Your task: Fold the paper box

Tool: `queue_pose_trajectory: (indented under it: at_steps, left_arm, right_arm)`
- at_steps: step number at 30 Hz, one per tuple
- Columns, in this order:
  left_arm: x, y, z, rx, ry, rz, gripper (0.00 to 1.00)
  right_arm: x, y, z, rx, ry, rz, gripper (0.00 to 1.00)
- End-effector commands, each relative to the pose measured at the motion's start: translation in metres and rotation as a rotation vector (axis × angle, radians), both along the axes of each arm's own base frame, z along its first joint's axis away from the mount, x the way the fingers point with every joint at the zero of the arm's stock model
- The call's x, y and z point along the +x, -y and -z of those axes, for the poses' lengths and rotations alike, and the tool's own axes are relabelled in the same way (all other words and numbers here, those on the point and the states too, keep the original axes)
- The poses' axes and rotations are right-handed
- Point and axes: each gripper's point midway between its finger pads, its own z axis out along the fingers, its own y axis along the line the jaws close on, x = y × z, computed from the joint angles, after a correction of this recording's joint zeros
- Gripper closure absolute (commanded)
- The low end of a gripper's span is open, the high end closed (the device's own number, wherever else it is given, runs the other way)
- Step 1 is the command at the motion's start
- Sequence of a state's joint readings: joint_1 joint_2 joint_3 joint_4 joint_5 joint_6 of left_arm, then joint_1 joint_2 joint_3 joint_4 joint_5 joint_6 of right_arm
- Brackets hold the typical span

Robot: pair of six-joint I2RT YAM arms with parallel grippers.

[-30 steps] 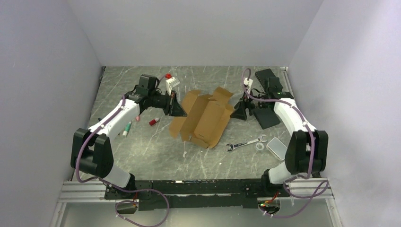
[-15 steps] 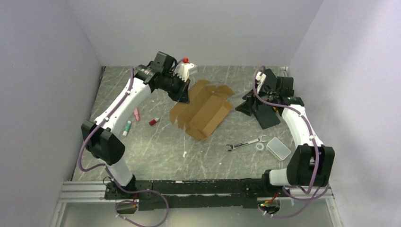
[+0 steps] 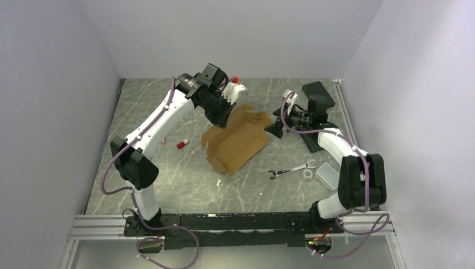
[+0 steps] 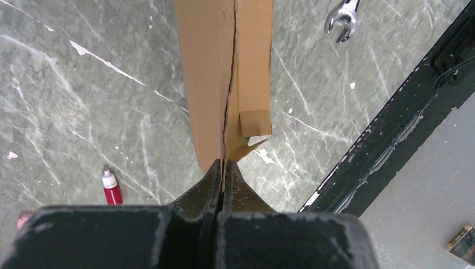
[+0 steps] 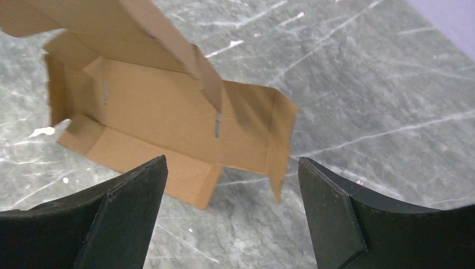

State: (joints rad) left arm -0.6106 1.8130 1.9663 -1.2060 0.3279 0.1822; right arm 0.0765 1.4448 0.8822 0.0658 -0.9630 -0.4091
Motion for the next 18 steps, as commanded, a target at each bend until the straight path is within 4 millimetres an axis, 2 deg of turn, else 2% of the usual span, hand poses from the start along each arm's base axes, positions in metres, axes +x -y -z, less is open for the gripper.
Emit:
queue_pose_trajectory:
  at_steps: [1,5,10,16,18]
  left_arm:
    - [-0.004,-0.006,-0.015,0.02,0.049,0.01,1.0]
    - [-0.007,-0.005,-0.014,0.024,0.045,0.012,1.0]
    - [-0.008,0.001,-0.016,0.03,0.052,0.024,1.0]
    - [-0.01,0.004,-0.02,0.033,0.066,0.031,1.0]
    - [-0.01,0.004,-0.021,0.037,0.07,0.03,1.0]
  right_arm:
    - [0.036,0.004,-0.015,-0.011,0.119,0.064,0.1]
    - [0.046,0.006,-0.002,-0.015,0.073,0.082,0.13]
    - [0.05,-0.001,0.012,0.014,-0.003,0.081,0.21]
    - [0.053,-0.006,0.017,0.007,-0.048,0.067,0.37]
    - [0.053,-0.007,0.019,0.002,-0.056,0.068,0.46]
